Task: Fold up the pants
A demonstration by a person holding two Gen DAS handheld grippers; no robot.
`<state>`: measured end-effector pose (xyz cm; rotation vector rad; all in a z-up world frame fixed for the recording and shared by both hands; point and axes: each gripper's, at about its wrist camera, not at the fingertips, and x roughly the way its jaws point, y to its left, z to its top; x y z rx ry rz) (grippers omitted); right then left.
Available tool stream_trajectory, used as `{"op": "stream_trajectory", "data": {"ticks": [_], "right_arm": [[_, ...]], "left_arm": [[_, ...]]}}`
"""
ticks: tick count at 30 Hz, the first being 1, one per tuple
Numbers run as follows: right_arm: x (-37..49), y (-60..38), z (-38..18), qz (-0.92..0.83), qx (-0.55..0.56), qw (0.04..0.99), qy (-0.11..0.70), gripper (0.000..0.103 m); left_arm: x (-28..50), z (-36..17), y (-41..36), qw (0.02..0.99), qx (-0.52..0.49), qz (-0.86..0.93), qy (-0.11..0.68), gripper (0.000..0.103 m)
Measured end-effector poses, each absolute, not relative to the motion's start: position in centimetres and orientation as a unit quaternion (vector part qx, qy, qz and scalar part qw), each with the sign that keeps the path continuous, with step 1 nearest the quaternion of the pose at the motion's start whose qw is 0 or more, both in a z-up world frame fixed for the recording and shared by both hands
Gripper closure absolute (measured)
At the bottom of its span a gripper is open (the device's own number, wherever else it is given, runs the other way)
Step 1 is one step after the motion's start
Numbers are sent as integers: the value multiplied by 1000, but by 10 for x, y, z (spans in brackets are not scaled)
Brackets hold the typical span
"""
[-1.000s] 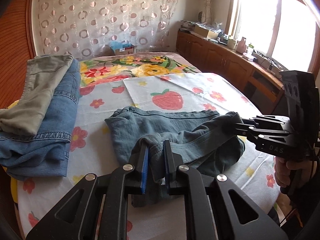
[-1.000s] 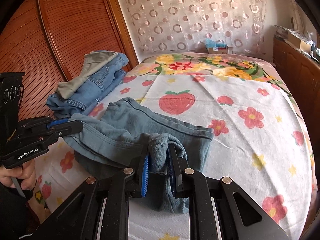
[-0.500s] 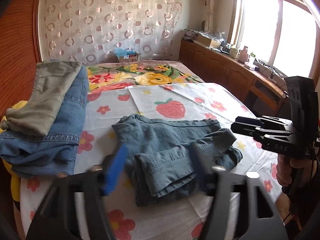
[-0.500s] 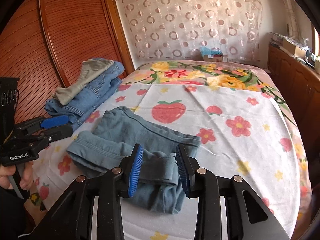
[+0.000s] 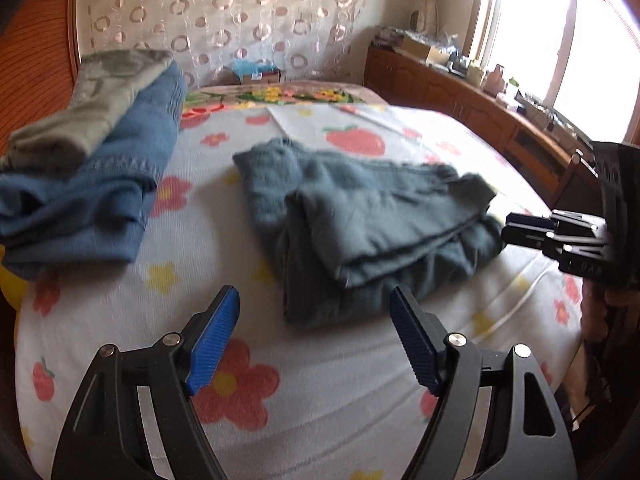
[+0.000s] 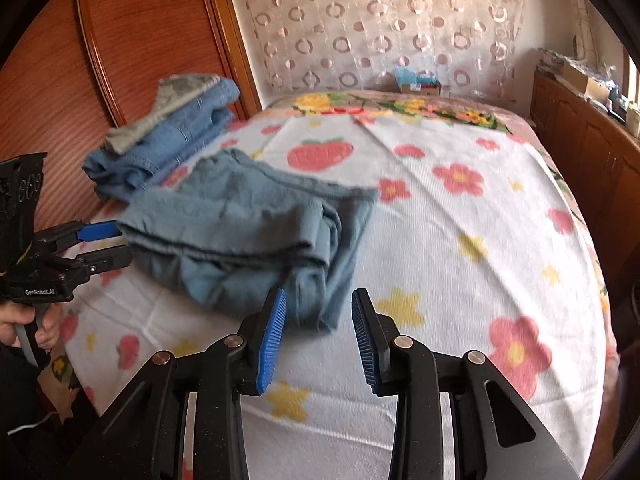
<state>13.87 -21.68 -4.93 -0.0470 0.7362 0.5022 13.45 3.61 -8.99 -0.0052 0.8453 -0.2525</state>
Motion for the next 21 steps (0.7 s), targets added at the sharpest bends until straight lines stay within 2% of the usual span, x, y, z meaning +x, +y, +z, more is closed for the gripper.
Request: {"op": "stream_trajectory", "data": {"ticks": [7, 8, 9, 10, 18, 21], "right_arm": [[149, -211, -50, 260, -28, 892, 369, 67], [150, -211, -51, 261, -32, 891, 370, 70], [149, -212, -52, 262, -38, 891, 369, 89], [148, -212, -53, 265, -48, 890, 368, 91], [147, -211, -55, 256, -56, 896, 358, 93], [147, -213, -55, 260, -50, 895, 359, 93]], "left_arm": [[140, -97, 39, 900, 6, -109, 421, 25], [141, -98, 39, 900, 7, -107, 422, 25], [142, -98, 39, 900, 8, -105, 423, 25], [142, -99, 39, 899, 8, -104, 425, 25], [143, -103, 41, 898, 12, -103, 427, 25], [143, -100, 38, 899, 16, -115, 421, 35]]}}
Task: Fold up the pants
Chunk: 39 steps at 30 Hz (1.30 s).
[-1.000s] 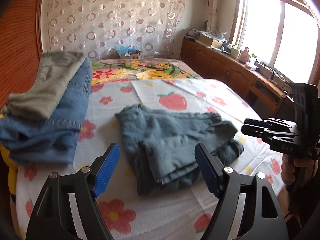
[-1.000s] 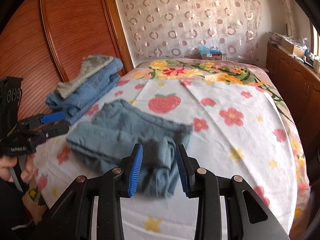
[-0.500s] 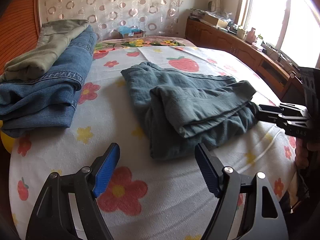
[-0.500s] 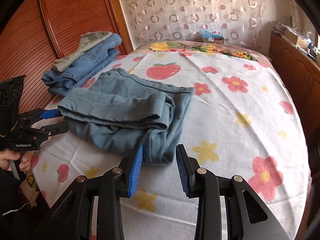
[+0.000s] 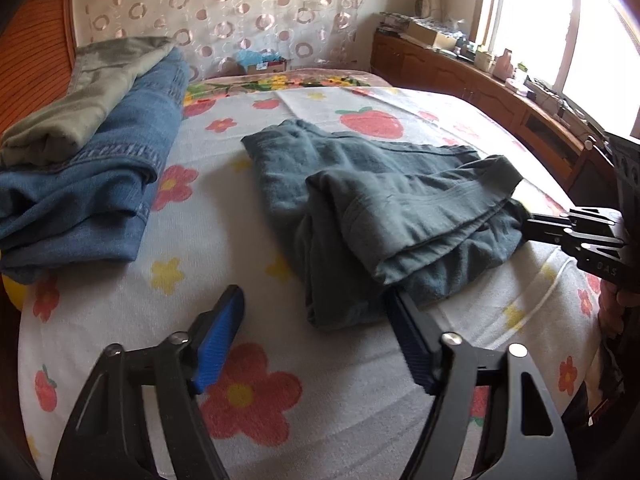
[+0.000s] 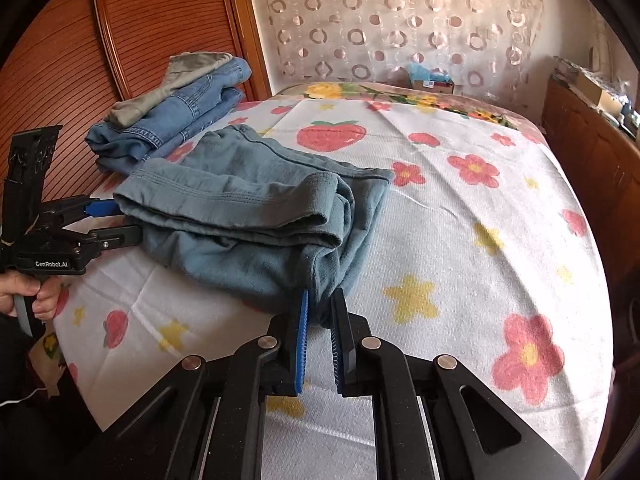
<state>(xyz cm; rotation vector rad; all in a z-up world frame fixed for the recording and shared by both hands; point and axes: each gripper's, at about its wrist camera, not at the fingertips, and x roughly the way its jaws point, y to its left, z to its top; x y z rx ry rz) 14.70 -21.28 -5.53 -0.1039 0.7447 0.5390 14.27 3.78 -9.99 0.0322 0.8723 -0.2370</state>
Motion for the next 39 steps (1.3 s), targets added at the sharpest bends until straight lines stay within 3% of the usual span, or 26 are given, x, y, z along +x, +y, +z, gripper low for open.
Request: {"op": "stream_trajectory", "data": {"ticks": [6, 8, 16, 32, 36, 38, 39], "right_arm": [[147, -217, -56, 267, -42, 893, 361, 93], [147, -216, -56, 266, -43, 893, 361, 93], [145, -218, -53, 272, -36, 893, 358, 94], [86, -233, -37, 292, -42, 889, 350, 96], [84, -229, -38, 289, -54, 890, 350, 95], [84, -230, -38, 288, -52, 889, 352, 93], [84, -231, -38, 285, -53, 890, 351, 93]], "left_arm": [[146, -101, 31, 899, 11, -127, 419, 50], [145, -101, 29, 899, 6, -140, 416, 64], [133, -93, 24, 905, 20, -157, 395, 89], [84, -87, 18, 900, 26, -166, 403, 89], [87, -92, 16, 894, 30, -158, 418, 81], [85, -90, 17, 894, 26, -159, 417, 75], [84, -88, 17, 896, 26, -158, 415, 67]]}}
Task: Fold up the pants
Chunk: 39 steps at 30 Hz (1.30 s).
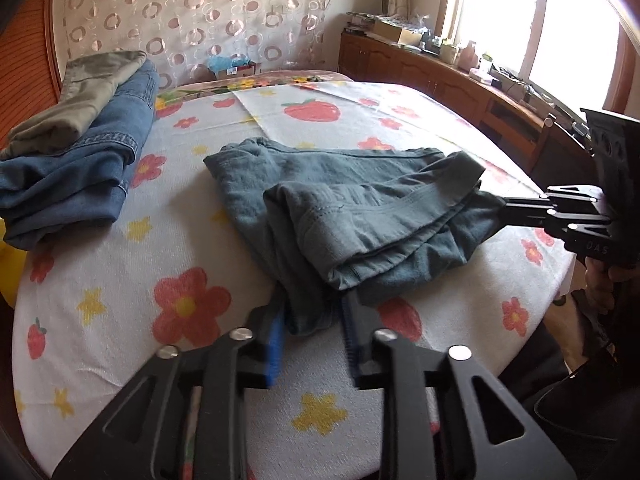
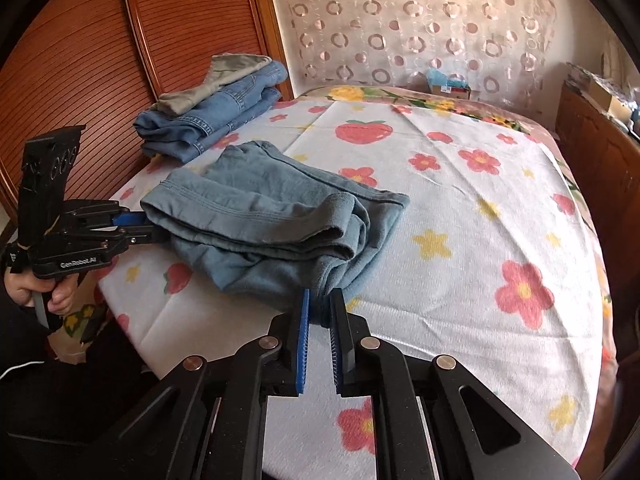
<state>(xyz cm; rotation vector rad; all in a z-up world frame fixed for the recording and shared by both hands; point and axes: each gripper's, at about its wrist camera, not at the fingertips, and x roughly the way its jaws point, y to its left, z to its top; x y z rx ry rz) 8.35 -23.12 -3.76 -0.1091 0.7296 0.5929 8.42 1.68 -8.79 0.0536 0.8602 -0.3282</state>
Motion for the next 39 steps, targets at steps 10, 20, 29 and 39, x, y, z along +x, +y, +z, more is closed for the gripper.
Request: {"op": "stream_trajectory", "data": {"ticks": [10, 20, 29, 39], "right_arm": [[77, -235, -33, 271, -59, 898, 342, 67], [91, -227, -36, 277, -71, 894, 345, 65], [95, -224, -34, 282, -79, 894, 339, 65], [103, -225, -31, 283, -95, 894, 334, 64]], "left_arm": [[85, -90, 18, 895, 34, -158, 417, 57], [97, -83, 12, 899, 44, -148, 410, 57], [119, -79, 6, 899, 58, -141, 409, 57], [147, -70, 11, 903, 47, -131, 406, 57]]}}
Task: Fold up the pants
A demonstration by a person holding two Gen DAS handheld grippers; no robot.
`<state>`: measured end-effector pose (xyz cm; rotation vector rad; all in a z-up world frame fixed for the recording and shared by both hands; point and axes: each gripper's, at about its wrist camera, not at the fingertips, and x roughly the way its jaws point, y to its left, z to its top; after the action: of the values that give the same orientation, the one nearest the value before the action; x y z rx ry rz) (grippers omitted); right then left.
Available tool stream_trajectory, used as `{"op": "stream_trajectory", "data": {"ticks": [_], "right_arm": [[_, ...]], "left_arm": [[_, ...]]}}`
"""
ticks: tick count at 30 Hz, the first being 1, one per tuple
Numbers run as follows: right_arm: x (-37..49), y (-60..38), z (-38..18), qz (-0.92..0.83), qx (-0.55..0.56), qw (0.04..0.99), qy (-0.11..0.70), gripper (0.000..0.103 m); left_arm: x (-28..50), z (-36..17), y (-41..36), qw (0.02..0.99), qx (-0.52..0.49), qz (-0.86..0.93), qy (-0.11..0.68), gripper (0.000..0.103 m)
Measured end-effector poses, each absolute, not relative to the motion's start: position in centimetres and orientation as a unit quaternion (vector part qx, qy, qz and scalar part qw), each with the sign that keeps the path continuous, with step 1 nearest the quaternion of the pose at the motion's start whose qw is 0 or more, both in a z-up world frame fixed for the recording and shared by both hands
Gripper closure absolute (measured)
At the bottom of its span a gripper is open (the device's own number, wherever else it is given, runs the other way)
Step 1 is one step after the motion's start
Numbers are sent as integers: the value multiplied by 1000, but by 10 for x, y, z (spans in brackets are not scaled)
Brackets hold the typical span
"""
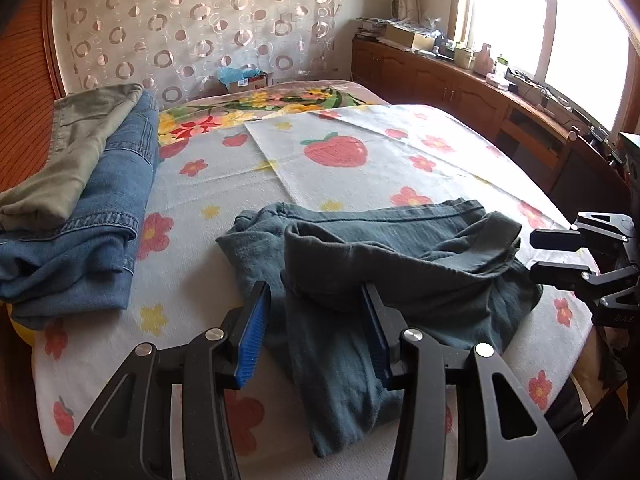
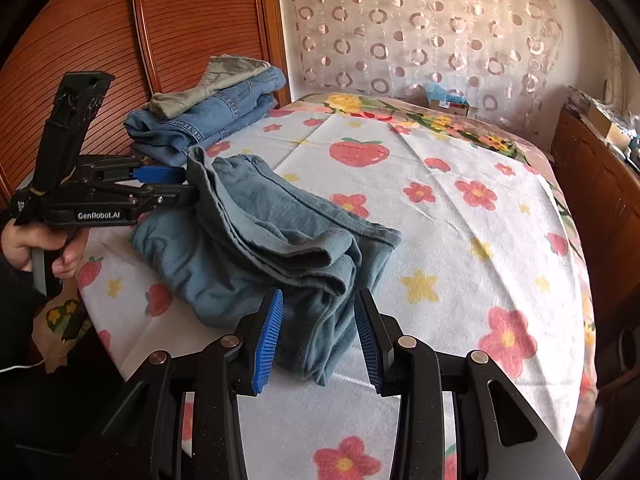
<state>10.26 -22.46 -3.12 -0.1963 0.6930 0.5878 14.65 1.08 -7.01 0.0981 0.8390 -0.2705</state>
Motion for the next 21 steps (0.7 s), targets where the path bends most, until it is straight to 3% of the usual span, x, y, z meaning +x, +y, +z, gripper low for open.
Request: {"op": "stream_trajectory", "data": {"ticks": [15, 16, 19, 21], "right_arm": [[161, -212, -40, 305, -119, 892, 312, 65], [165, -211, -41, 314, -114, 888, 316, 69], [175, -205, -43, 331, -109, 878, 328, 93], [181, -207, -39, 319, -96, 887, 319, 96]], "left_arm": [[164, -77, 20, 904, 44, -123, 407, 57], [166, -77, 22, 904, 43, -119, 407, 57], [168, -75, 25, 905, 36, -116, 407, 57], [167, -73, 28, 908, 33, -110, 403, 57]]}}
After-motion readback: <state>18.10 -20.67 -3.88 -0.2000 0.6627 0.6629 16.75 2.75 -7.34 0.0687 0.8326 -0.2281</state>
